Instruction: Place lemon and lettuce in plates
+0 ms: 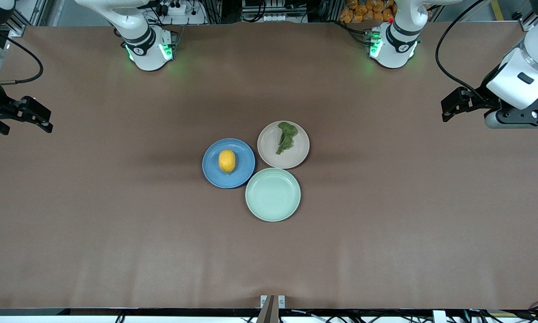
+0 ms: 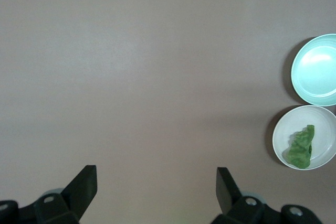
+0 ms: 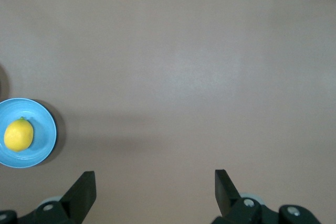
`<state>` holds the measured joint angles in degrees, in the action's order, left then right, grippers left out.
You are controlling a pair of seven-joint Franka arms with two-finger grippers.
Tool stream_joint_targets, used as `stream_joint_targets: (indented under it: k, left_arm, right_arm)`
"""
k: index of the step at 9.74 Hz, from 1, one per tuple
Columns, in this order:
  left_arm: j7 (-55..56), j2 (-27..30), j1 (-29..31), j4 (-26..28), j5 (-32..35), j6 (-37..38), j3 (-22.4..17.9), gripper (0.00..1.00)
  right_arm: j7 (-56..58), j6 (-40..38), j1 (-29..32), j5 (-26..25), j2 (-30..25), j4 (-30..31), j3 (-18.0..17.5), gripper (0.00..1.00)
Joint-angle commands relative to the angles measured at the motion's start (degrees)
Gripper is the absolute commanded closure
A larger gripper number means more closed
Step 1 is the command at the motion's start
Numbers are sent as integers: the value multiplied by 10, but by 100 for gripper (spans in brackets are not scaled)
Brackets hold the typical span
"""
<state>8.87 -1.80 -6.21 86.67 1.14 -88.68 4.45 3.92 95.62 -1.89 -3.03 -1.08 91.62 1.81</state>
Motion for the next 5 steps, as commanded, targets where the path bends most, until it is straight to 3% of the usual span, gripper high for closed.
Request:
stream_joint_targets:
  k: [1,5]
  left_arm:
    - [-13,-4,-1,-6,8,-1,1,0]
    - [-13,-4,-1,-7,9,-1,1,0]
  right_arm:
    - [5,-25,-17,-15,17,-30,14,0]
    - [-1,18,-16,-10,37,-50,35,0]
